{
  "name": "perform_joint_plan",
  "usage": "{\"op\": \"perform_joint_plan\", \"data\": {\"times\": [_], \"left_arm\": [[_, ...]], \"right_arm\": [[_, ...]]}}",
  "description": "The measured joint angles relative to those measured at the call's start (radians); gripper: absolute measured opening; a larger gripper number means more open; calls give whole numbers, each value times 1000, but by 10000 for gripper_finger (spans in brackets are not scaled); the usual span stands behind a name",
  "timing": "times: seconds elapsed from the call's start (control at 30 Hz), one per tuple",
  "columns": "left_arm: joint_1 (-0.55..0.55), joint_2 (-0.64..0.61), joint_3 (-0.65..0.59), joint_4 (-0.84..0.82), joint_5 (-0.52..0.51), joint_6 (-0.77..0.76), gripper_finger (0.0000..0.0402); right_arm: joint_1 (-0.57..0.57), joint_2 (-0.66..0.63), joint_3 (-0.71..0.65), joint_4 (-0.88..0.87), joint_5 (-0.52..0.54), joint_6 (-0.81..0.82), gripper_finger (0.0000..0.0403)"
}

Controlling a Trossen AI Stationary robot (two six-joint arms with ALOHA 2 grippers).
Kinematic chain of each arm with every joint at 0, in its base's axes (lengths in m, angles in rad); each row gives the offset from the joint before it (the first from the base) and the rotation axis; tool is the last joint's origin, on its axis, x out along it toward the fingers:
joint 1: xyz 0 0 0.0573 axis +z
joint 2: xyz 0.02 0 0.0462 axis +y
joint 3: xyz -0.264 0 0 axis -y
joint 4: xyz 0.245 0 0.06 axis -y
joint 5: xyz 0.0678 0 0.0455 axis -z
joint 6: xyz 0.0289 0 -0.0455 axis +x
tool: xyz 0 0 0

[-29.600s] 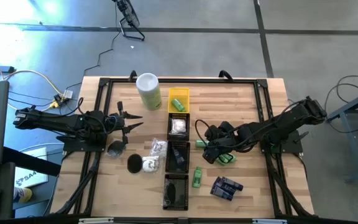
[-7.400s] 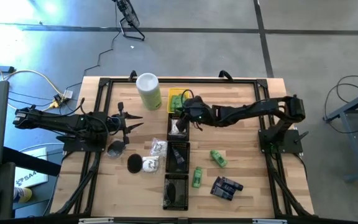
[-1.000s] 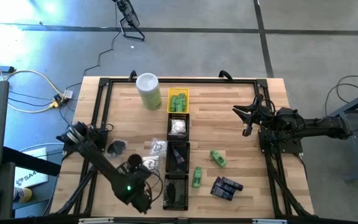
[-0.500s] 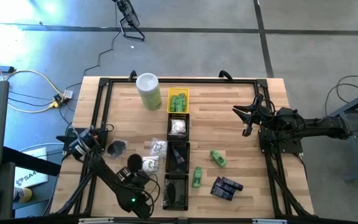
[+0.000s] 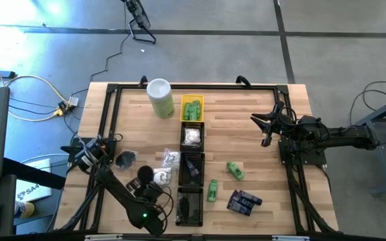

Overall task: Pick & Place Travel size toiletries
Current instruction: Put the right black hairbrush into the bottom black basket

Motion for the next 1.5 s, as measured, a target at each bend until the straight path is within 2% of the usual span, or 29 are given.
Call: {"op": "perform_joint_plan", "data": {"times": [0.27,0.5,0.6,0.8,0.9,1.07,1.3,1.5], "left_arm": [[0,0,0,11,2,64,109],[0,0,-1,-12,2,61,111],[0,0,-1,-12,2,47,130],[0,0,-1,-15,0,37,198],[0,0,-1,-18,-8,57,215],[0,20,-9,-49,-14,57,218],[-2,38,-89,-3,-36,52,218],[-2,41,-97,-8,-54,27,218]], "right_arm": [[0,0,0,0,0,0,46],[0,0,0,0,0,1,46],[0,0,0,0,0,2,46],[0,0,0,0,0,4,46],[0,0,0,0,0,4,46],[0,0,0,0,-1,4,46],[0,0,0,0,-1,4,46],[0,0,0,-1,-1,1,46]]}}
